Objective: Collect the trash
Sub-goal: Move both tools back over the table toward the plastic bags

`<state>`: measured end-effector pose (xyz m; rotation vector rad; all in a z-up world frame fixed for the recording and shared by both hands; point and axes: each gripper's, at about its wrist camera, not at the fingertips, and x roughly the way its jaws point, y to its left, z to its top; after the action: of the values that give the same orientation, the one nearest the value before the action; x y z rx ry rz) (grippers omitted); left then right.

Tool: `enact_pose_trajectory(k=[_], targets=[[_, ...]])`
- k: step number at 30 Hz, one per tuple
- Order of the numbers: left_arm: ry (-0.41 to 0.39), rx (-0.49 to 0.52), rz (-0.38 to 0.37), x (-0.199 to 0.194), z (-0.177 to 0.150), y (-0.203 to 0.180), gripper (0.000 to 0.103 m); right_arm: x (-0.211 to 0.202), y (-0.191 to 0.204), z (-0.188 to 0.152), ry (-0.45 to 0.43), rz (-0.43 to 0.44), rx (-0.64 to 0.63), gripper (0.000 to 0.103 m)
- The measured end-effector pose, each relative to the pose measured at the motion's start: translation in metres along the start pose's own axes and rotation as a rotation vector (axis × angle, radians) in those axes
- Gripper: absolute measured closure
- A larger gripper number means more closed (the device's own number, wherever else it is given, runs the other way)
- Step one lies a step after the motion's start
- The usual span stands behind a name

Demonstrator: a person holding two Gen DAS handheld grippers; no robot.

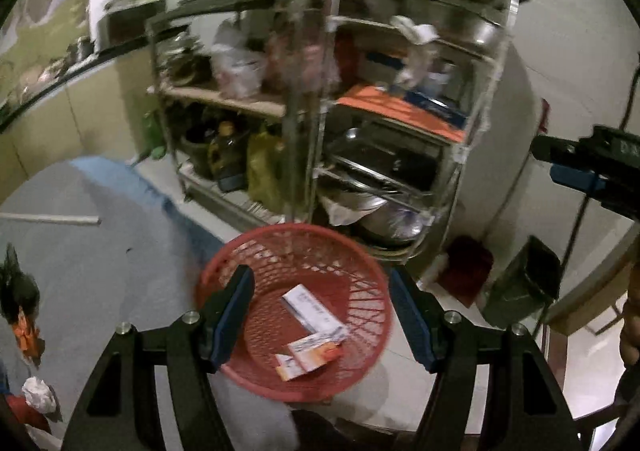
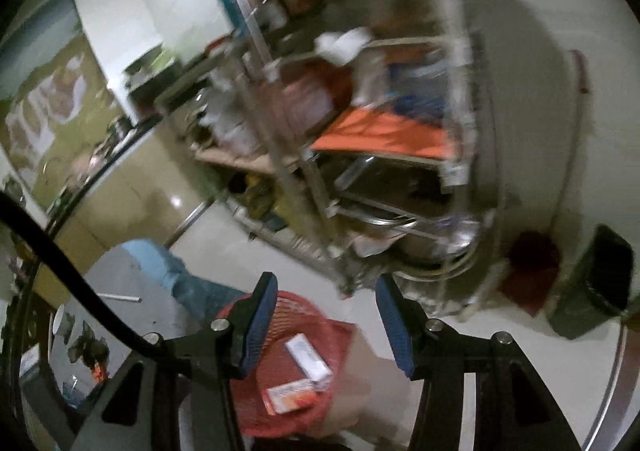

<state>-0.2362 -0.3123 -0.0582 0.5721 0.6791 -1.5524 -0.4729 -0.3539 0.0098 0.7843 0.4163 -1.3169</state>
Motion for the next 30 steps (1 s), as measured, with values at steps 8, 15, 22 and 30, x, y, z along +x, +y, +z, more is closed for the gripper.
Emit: enact_pose_trajectory(k=[8,15,22,30], targets=[[-0.053,0.081,0.108,-0.041,0.002,-0.051,0.031,-0.046,-0.045,0.009,-0.062,0.105,-0.017,0.048],[-0.03,0.036,0.296,-0.079,-0.026,-0.03,0.031,-0.036,-0.044,-0.01,-0.007,0.264,-0.073,0.048],[0.017,-0.223,0.575,-0.157,-0.1,0.078,0.03,0.003,0.023,-0.049,0.149,0.434,-0.185,0.048],[0.114,-0.494,1.024,-0.247,-0.213,0.208,0.03,0.04,0.166,-0.103,0.378,0.638,-0.392,0.048]])
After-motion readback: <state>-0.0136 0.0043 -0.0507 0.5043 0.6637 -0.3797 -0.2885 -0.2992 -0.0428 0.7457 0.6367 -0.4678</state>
